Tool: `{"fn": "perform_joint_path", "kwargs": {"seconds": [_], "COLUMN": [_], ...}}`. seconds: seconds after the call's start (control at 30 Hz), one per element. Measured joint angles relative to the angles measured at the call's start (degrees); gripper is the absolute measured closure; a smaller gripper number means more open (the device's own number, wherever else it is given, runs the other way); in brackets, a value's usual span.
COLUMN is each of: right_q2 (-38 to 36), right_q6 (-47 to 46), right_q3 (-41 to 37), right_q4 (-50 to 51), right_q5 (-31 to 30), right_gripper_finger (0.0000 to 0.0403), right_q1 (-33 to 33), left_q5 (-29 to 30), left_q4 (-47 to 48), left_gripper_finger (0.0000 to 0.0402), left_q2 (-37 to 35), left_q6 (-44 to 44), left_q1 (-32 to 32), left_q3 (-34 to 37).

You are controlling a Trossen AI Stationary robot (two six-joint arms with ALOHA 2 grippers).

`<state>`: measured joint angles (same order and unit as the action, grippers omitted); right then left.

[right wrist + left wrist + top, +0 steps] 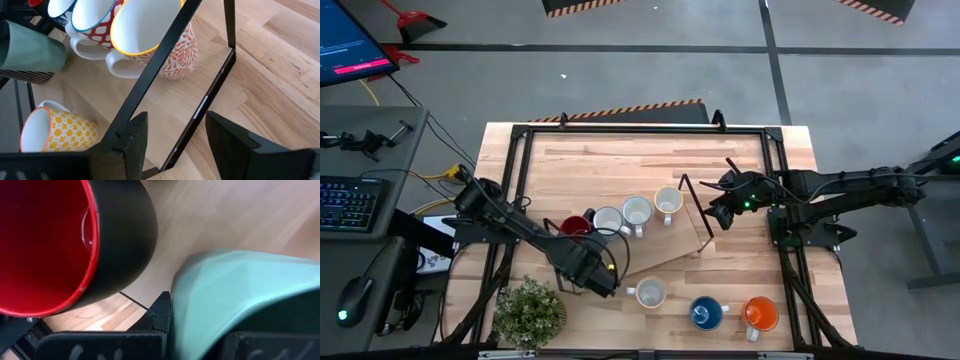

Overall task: Place coffee mugs
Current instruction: Put the green mug on the shelf, then put the yellow pattern mug on the shelf

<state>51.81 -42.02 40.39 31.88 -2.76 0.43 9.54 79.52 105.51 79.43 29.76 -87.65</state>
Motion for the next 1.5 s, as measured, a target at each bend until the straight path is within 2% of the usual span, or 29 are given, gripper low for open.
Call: {"fn": "perform_joint_path", "kwargs": {"seconds": [0.27, 0.53, 0.8, 1.5], "right_q2": [0.0, 0.0, 0.0, 0.0], "right_q6": [0.0, 0.0, 0.0, 0.0], "right_q3": [-0.01, -0.01, -0.01, -0.01], "right_q4": [0.0, -0.02, -0.02, -0.02], "right_q5": [0.09, 0.26, 0.26, 2.4], "right_gripper_finger": [0.0224, 0.0224, 0.0224, 0.0224], "right_q1": [0.0, 0.01, 0.0, 0.02], "left_q5": [-1.19, -0.58, -0.27, -0.52], "left_q4": [-0.19, -0.29, -0.29, 0.04], "left_gripper_finger": [0.0392, 0.038, 0.0389, 0.0289], "left_q2": [0.0, 0.0, 0.0, 0.0], "left_q6": [1.42, -1.06, -1.2, 0.94], "left_q1": [-0.02, -0.02, -0.02, -0.04], "left_q3": [2.22, 2.22, 2.22, 2.2]}}
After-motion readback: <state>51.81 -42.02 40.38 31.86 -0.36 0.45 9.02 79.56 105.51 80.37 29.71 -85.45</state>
